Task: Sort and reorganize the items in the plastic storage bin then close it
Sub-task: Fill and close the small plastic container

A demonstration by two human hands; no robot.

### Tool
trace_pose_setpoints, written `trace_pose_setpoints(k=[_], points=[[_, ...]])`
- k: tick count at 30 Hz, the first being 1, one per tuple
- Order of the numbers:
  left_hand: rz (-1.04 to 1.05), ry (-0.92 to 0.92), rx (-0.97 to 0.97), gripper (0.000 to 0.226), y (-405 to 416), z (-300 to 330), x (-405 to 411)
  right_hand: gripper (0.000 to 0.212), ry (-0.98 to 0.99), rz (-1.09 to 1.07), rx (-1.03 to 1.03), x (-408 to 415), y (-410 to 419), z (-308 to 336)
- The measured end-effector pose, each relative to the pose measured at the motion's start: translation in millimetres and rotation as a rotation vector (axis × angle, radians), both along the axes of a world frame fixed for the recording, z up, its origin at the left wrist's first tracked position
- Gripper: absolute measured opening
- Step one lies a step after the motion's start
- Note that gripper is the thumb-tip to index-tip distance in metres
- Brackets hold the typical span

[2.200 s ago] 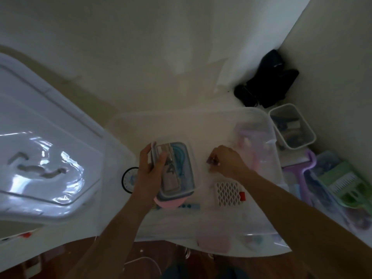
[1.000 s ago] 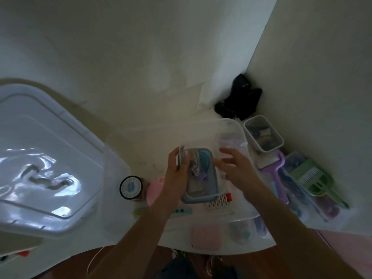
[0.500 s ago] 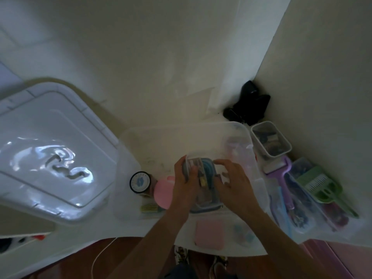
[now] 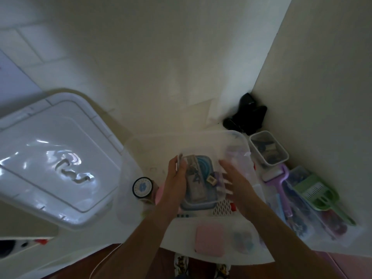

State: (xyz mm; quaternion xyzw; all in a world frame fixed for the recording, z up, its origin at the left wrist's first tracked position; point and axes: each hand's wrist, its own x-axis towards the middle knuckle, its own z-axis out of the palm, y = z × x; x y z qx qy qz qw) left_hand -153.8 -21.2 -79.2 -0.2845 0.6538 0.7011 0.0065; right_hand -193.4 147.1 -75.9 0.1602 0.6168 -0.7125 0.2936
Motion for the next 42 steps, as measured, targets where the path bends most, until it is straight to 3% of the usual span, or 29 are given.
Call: trace_pose_setpoints(k=[3,7,13,16,21,24,26,27,29,30,34,36,39,42], points=[[0.000,-0.026,0.023,0.029,-2.6,14.6,-5.4,0.050,-0.268,-0.012,-0.511,1.5,-12.0,-2.3],[-0.008,-0.048,-0.035,0.033,-13.2,25.6,-11.9,0.050,-0.304,-0.031,-0.588,2.0,-35.8,-3.1],[0.150,-0.020,0.122,0.033,-29.6,32.0,-7.3,0.039,-0.047,-0.159,-0.248,-4.6,-24.3,3.6],[0.212,-0.014,0.169,0.032,-27.3,26.4,-0.5,0.029,0.267,-0.147,0.012,-2.6,-15.9,29.3],[0.161,0.053,0.266,0.036,2.3,21.6,10.6,0.029,0.857,0.138,0.705,13.0,-43.2,48.0],[0.112,0.015,0.127,0.060,15.1,22.1,13.1,0.038,0.891,0.277,1.044,31.4,-59.6,37.0],[0.229,0.036,0.313,0.090,16.0,20.8,10.5,0.037,0.926,0.278,1.201,42.9,-65.1,38.3],[0.206,0.058,0.344,0.089,17.3,22.8,11.0,0.036,0.958,0.272,1.222,44.8,-64.8,37.7],[0.191,0.087,0.296,0.061,16.6,25.1,11.7,0.032,1.045,0.291,1.186,44.2,-60.6,38.1],[0.207,0.100,0.404,0.054,14.8,24.7,10.3,0.032,1.067,0.300,1.145,42.2,-56.4,37.8],[0.226,0.190,0.536,0.051,14.5,24.3,10.2,0.051,1.017,0.114,0.977,36.8,-36.2,34.9],[0.247,0.220,0.577,0.049,14.6,20.3,9.1,0.058,0.751,-0.060,0.730,32.3,-26.2,30.7],[0.278,0.223,0.586,0.049,16.6,22.3,7.7,0.040,0.163,-0.148,0.100,31.5,-22.6,37.1],[0.262,0.122,0.538,0.049,9.9,30.9,6.6,0.024,0.082,-0.080,-0.050,30.1,-11.7,42.6]])
